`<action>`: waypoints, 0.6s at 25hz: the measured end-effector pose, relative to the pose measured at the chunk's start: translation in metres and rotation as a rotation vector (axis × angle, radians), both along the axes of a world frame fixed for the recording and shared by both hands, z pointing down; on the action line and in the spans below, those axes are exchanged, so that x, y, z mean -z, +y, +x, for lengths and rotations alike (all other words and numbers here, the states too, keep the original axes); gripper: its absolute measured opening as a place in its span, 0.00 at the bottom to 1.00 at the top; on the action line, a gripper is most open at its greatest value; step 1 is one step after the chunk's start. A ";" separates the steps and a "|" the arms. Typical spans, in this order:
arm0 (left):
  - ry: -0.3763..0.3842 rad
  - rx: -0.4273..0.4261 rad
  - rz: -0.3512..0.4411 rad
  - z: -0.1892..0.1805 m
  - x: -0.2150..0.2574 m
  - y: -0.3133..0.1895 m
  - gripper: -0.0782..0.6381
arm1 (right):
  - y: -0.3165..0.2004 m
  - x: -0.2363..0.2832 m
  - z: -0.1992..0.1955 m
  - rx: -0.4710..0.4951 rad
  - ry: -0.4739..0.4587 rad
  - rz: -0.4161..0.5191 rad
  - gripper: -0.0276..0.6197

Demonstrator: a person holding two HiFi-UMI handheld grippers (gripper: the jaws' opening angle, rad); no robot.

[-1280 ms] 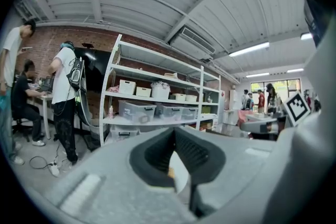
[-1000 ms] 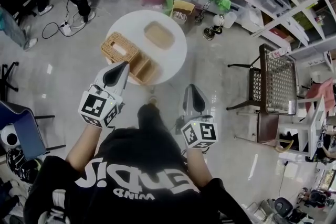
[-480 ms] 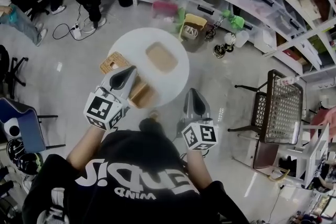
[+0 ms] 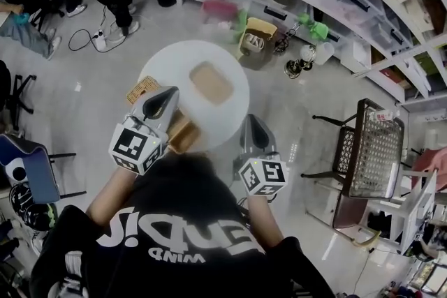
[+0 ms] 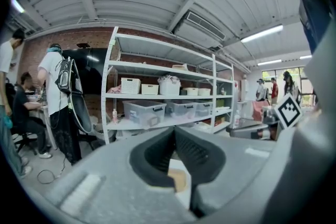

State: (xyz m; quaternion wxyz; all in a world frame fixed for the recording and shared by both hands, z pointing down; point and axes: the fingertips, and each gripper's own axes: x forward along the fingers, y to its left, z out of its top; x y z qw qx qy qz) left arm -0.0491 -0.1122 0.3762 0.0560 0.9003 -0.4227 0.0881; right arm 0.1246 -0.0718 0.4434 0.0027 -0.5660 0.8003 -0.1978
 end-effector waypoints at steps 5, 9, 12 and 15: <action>0.006 -0.039 -0.018 -0.001 -0.010 -0.016 0.11 | -0.017 -0.010 -0.011 -0.012 0.015 -0.027 0.09; 0.010 -0.065 -0.036 -0.003 -0.019 -0.024 0.11 | -0.028 -0.012 -0.017 -0.025 0.014 -0.033 0.13; 0.021 -0.069 -0.054 -0.006 -0.026 -0.030 0.11 | -0.036 -0.018 -0.023 -0.021 0.020 -0.045 0.24; 0.023 -0.085 -0.065 -0.004 -0.031 -0.033 0.11 | -0.042 -0.029 -0.028 -0.014 0.008 -0.081 0.40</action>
